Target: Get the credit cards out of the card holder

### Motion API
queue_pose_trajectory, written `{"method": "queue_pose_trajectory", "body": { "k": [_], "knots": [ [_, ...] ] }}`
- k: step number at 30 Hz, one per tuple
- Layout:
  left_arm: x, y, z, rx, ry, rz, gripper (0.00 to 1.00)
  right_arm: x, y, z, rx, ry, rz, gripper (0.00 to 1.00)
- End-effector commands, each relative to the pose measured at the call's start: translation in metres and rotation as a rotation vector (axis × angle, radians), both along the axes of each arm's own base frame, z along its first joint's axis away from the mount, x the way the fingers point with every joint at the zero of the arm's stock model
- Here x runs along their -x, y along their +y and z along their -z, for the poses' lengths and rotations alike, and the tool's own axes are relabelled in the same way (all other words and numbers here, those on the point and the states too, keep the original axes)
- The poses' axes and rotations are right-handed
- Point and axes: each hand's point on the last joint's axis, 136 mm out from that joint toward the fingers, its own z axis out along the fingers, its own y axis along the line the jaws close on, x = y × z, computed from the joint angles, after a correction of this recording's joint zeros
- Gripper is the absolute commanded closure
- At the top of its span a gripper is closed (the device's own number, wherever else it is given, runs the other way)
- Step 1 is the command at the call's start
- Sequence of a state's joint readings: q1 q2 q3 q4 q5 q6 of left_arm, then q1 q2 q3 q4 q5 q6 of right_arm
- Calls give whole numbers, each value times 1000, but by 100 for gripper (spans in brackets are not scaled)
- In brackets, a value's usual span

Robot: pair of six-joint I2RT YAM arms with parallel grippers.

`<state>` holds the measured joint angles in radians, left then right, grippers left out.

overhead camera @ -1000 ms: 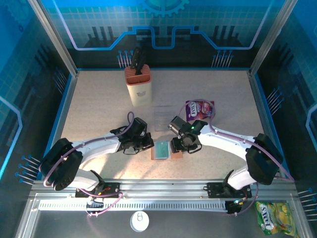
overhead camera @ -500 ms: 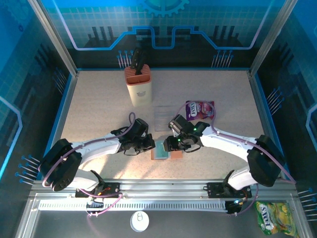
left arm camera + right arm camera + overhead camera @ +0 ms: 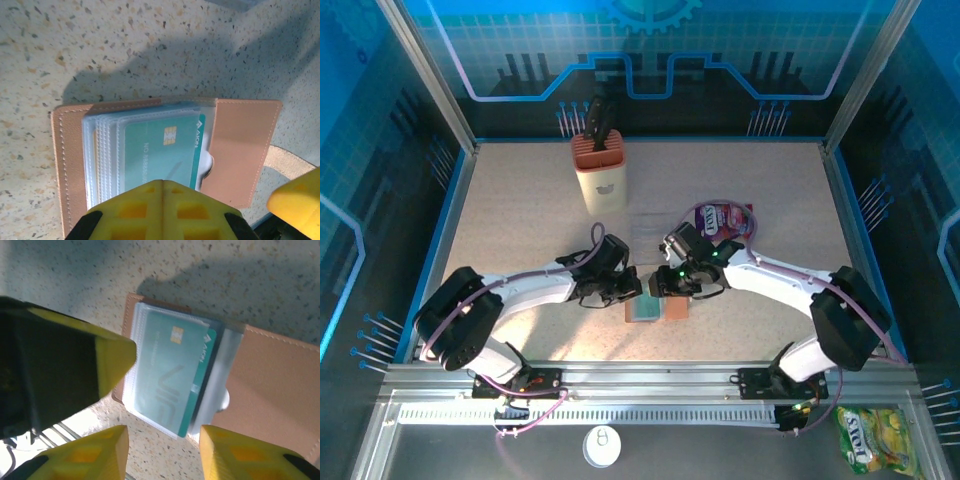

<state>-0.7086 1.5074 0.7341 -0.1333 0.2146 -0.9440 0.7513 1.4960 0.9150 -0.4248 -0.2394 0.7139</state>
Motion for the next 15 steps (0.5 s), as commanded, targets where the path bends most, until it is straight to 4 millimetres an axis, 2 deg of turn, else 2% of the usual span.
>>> {"method": "queue_pose_trajectory", "body": {
  "k": [1, 7, 15],
  "knots": [
    [10, -6, -3, 19, 16, 21, 98, -2, 9, 5, -61, 11, -23, 61],
    [18, 0, 6, -5, 22, 11, 97, 0, 13, 18, -129, 39, -28, 61],
    [19, 2, 10, -10, 21, 3, 99, 2, 16, 33, -148, 82, -22, 64]
  ]
}}
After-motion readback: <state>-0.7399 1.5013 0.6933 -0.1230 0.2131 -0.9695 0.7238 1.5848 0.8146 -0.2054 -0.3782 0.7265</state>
